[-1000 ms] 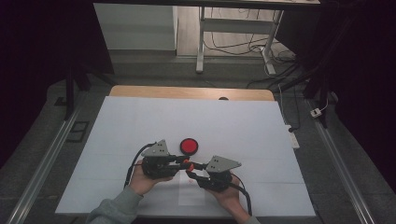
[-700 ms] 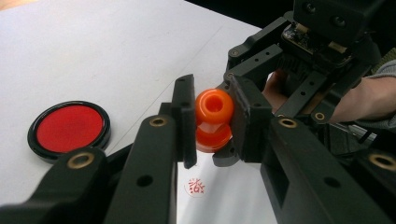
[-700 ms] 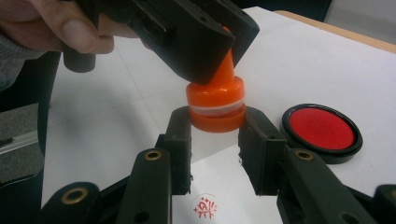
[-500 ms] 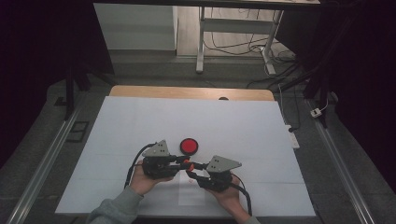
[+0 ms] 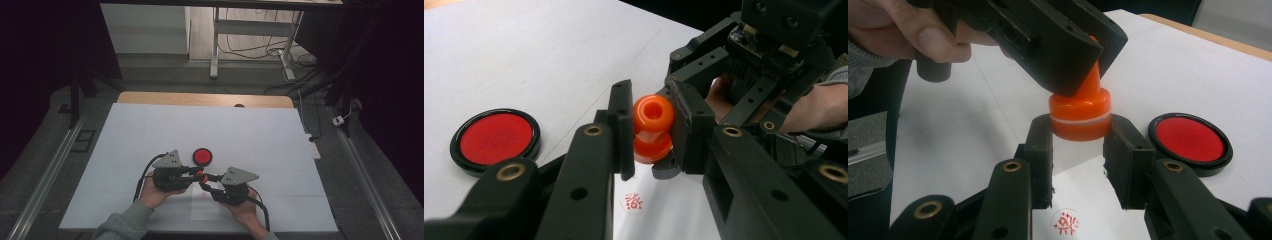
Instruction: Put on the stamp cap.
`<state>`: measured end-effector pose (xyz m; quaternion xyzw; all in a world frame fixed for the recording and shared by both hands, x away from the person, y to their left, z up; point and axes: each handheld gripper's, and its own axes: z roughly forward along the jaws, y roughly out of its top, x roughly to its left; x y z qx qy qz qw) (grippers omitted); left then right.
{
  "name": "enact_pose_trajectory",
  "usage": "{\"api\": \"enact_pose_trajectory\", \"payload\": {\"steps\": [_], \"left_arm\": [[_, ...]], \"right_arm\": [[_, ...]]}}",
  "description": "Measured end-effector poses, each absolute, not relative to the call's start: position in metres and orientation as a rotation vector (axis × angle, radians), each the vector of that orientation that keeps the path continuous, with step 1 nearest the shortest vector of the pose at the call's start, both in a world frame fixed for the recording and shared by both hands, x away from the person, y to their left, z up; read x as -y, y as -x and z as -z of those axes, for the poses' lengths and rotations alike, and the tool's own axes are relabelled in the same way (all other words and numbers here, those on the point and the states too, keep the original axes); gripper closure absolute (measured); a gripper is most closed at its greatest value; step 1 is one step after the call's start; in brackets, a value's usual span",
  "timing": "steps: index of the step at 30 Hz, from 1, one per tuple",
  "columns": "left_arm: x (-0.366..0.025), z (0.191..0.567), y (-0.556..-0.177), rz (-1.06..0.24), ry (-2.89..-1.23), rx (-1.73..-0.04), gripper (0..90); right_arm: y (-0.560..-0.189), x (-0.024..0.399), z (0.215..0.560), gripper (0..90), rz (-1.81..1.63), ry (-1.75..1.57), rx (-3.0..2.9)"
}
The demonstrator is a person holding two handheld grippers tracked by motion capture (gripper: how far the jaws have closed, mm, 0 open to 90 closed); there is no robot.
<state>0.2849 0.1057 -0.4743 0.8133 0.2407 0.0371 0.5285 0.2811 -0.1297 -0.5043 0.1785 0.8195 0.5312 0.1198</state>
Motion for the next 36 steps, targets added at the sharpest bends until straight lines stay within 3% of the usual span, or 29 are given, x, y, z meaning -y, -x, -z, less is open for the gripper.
{"api": "enact_pose_trajectory", "payload": {"steps": [23, 36], "left_arm": [[-0.1053, 0.4791, -0.2869, -0.053, -1.936, -0.579, 72.6], [-0.0966, 0.4833, -0.2817, -0.122, -1.956, -0.579, 72.8]], "right_arm": [[-0.2786, 0.1296, 0.504, 65.6, -1.501, -0.485, -2.393], [-0.2791, 0.1311, 0.5072, 65.5, -1.484, -0.508, -2.406]]}}
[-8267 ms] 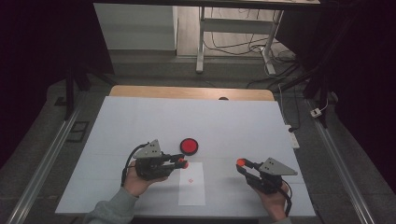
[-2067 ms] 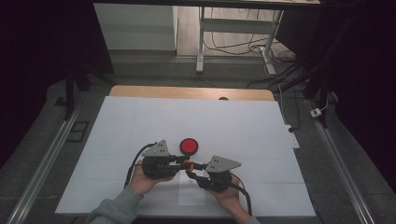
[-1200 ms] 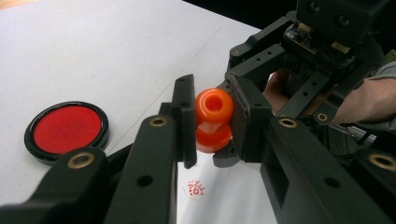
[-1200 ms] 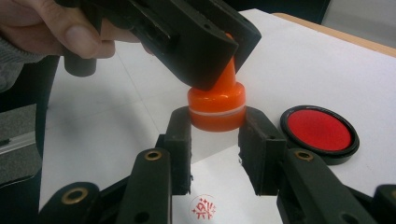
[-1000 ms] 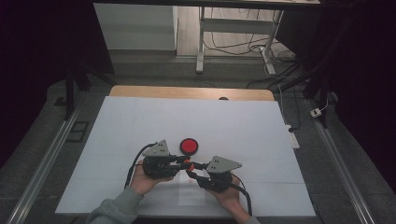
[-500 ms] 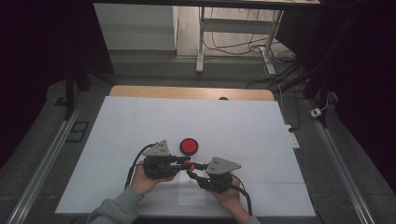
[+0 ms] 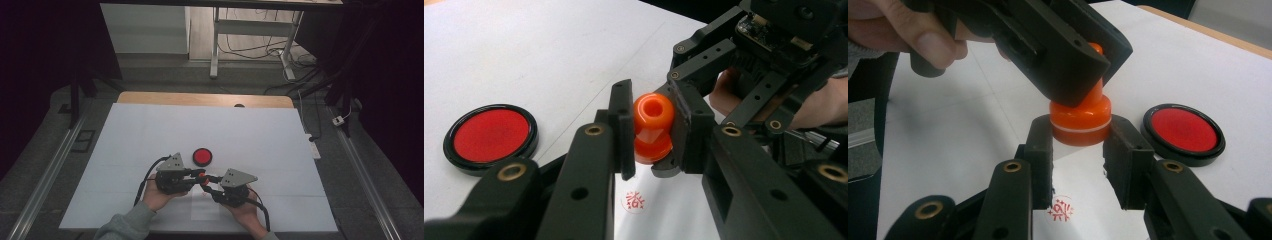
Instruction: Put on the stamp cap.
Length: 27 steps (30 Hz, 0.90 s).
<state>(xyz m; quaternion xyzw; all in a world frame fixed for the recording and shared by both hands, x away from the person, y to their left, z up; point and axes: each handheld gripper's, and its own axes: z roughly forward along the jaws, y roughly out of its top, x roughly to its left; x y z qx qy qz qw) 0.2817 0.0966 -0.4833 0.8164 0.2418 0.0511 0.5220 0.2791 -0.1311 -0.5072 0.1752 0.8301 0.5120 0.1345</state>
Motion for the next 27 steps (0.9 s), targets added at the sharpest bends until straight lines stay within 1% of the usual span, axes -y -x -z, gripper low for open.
{"api": "enact_pose_trajectory", "payload": {"steps": [14, 27], "left_arm": [[-0.0929, 0.4843, -0.2789, -0.15, -1.959, -0.577, 72.8], [-0.0939, 0.479, -0.2803, -0.145, -1.951, -0.581, 72.6]], "right_arm": [[-0.2797, 0.133, 0.5068, 65.4, -1.48, -0.504, -2.417], [-0.2808, 0.1345, 0.504, 65.0, -1.505, -0.487, -2.401]]}}
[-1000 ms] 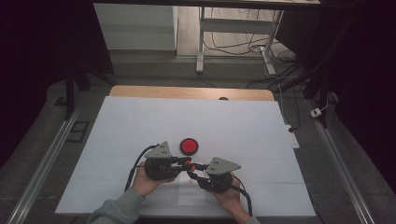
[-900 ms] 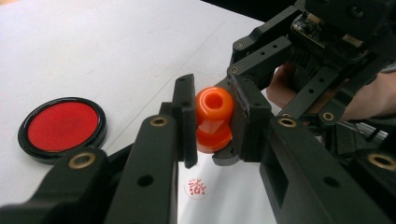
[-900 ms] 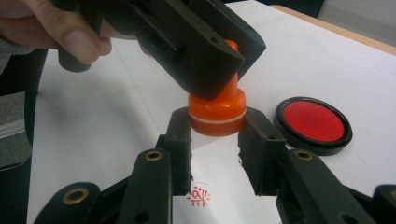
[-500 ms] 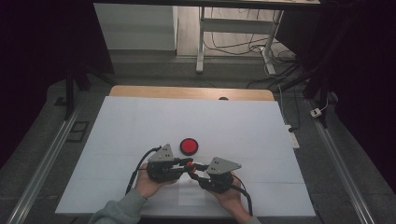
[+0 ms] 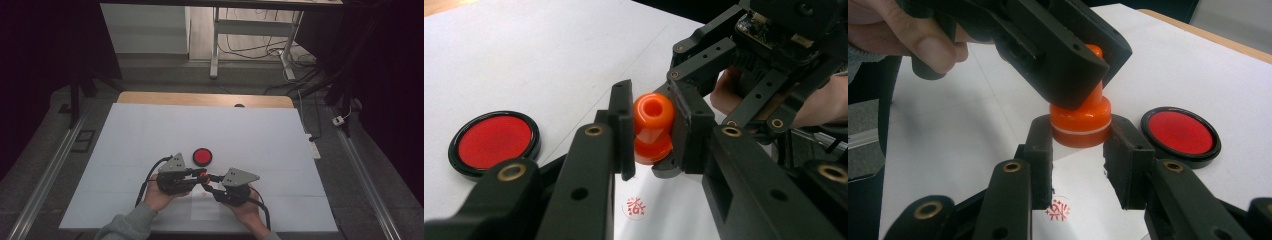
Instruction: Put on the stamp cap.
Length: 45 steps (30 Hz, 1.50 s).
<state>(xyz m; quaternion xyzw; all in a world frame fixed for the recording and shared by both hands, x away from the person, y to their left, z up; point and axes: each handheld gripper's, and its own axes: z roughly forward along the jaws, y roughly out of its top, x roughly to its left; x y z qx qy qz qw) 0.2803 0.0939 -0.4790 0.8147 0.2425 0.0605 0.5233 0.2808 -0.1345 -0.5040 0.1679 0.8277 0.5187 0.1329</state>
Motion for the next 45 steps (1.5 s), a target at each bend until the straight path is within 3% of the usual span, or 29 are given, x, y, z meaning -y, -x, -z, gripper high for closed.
{"api": "enact_pose_trajectory", "payload": {"steps": [9, 24, 45], "left_arm": [[-0.096, 0.477, -0.28, -0.136, -1.921, -0.578, 72.5], [-0.104, 0.471, -0.281, -0.137, -1.884, -0.587, 72.5], [-0.116, 0.465, -0.281, -0.16, -1.884, -0.619, 72.4]], "right_arm": [[-0.281, 0.137, 0.502, 63.0, -1.538, -0.495, -2.387], [-0.282, 0.146, 0.501, 50.8, -1.534, -0.537, -2.383], [-0.278, 0.23, 0.497, 44.2, -1.439, -0.714, -2.293]]}}
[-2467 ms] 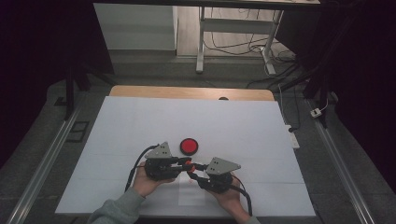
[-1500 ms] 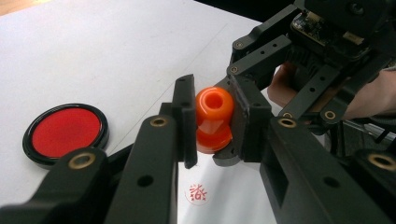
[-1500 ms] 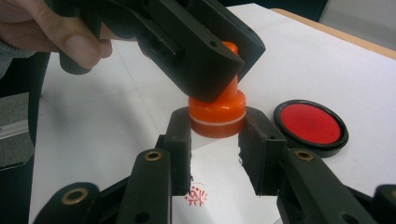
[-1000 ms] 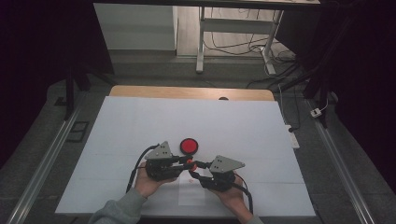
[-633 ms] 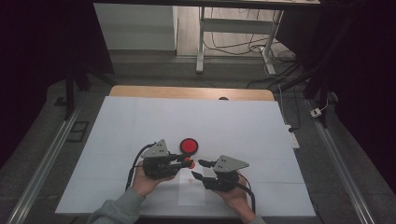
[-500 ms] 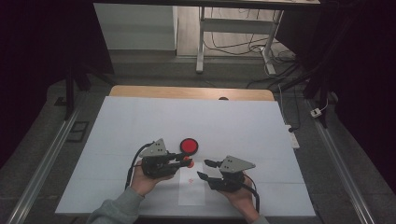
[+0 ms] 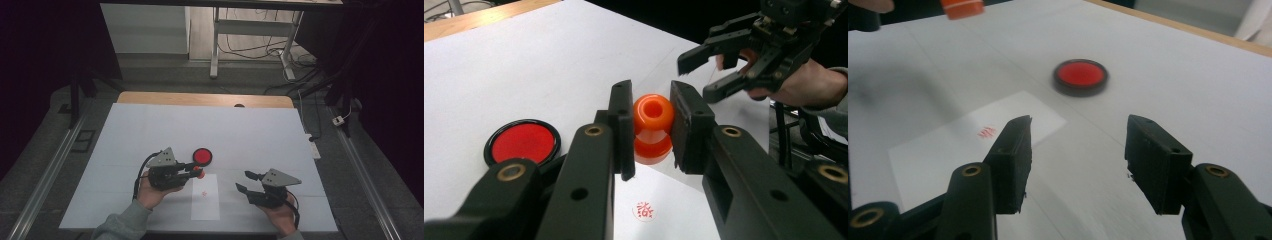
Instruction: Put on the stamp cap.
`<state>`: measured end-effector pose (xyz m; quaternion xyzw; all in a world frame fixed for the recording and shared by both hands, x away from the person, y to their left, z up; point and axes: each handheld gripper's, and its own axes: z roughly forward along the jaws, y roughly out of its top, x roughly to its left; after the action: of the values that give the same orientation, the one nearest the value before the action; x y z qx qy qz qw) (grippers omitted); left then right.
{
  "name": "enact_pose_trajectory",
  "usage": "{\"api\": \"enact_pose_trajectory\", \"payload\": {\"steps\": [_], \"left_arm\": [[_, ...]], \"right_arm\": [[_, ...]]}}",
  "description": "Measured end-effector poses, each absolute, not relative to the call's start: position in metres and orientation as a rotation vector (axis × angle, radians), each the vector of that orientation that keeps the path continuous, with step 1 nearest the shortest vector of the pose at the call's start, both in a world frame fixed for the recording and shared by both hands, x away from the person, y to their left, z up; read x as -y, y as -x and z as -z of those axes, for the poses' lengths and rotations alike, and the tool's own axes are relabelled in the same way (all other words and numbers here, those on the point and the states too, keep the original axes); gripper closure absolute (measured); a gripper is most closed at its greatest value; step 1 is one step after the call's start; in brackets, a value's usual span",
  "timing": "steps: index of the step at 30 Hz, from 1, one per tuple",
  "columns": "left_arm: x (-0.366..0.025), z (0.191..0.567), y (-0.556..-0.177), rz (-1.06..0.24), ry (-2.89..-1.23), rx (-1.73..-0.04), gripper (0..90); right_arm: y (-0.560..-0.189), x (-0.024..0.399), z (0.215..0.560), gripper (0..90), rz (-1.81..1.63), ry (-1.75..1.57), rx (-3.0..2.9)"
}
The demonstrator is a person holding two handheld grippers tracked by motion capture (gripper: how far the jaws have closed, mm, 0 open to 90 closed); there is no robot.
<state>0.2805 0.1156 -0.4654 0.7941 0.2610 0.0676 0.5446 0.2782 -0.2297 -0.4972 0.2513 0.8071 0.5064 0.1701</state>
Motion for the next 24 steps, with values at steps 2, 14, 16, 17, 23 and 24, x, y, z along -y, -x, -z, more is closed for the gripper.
{"api": "enact_pose_trajectory", "payload": {"steps": [2, 14, 16, 17, 23, 24], "left_arm": [[-0.117, 0.465, -0.281, -0.162, -1.886, -0.622, 72.4], [-0.122, 0.463, -0.283, -0.195, -1.895, -0.644, 72.4], [-0.124, 0.463, -0.283, -0.197, -1.892, -0.647, 72.4], [-0.125, 0.463, -0.284, -0.197, -1.888, -0.651, 72.3], [-0.131, 0.462, -0.286, -0.205, -1.879, -0.672, 72.3], [-0.132, 0.462, -0.287, -0.205, -1.88, -0.673, 72.3]], "right_arm": [[-0.277, 0.24, 0.497, 44.1, -1.429, -0.739, -2.276], [-0.275, 0.28, 0.498, 44.1, -1.355, -0.812, -2.223], [-0.276, 0.284, 0.499, 44.1, -1.348, -0.821, -2.225], [-0.276, 0.285, 0.499, 44.1, -1.349, -0.826, -2.223], [-0.277, 0.286, 0.501, 44.1, -1.351, -0.839, -2.219], [-0.278, 0.286, 0.501, 44.1, -1.35, -0.842, -2.22]]}}
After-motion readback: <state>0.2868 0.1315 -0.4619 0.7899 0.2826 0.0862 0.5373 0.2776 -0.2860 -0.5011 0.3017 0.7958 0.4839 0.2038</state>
